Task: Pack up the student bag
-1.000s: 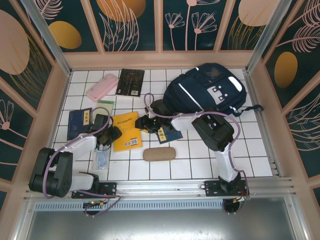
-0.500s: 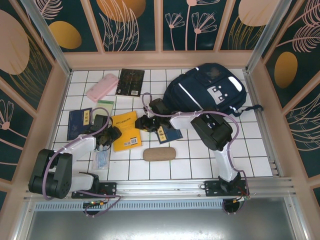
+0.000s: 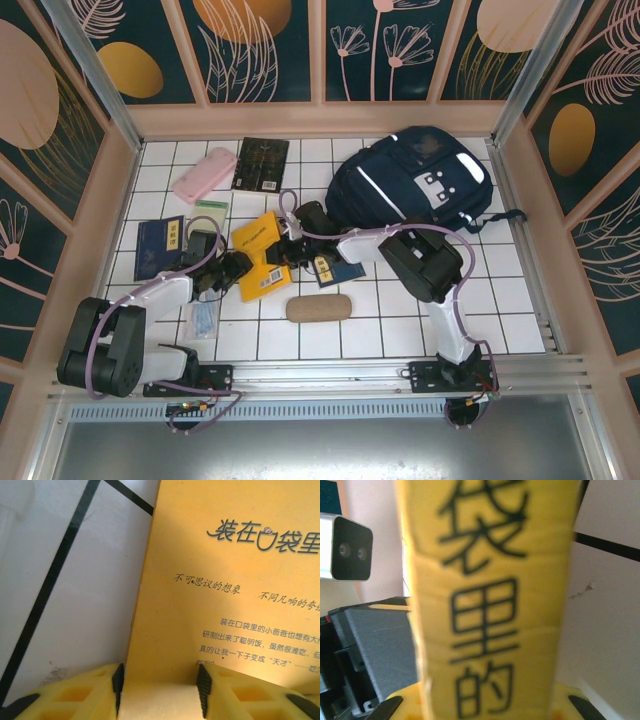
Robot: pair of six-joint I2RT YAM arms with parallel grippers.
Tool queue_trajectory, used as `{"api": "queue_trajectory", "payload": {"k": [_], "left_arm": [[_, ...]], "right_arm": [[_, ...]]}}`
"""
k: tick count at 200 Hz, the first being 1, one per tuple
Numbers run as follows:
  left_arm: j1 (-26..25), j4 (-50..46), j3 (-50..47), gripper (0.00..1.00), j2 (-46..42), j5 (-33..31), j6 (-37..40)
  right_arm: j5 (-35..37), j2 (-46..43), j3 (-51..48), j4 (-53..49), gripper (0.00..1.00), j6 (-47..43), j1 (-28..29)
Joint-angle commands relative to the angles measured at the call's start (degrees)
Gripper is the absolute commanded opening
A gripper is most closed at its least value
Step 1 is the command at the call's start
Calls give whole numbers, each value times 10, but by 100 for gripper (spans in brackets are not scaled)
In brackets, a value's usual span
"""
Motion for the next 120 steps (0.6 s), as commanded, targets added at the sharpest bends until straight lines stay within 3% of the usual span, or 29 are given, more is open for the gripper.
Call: {"api": "queue_trajectory", "payload": {"k": [1, 21, 53, 89, 120], "left_arm": [[-11, -20, 32, 54, -17, 29, 9], [-11, -41, 66, 72, -29, 19, 15], [-10, -2, 114, 83, -48, 28, 3], [-7, 108, 161, 87, -22, 87, -26], [-3, 176, 214, 87, 47, 191, -68]], "right_arm": [[10, -47, 4, -16, 0, -39, 2], [18, -80, -9, -25, 0, -43, -15], [12, -135, -17, -37, 0, -49, -57], [-12, -189, -11, -47, 0, -57, -115], [-39, -230, -7, -38, 0, -52, -158]]}}
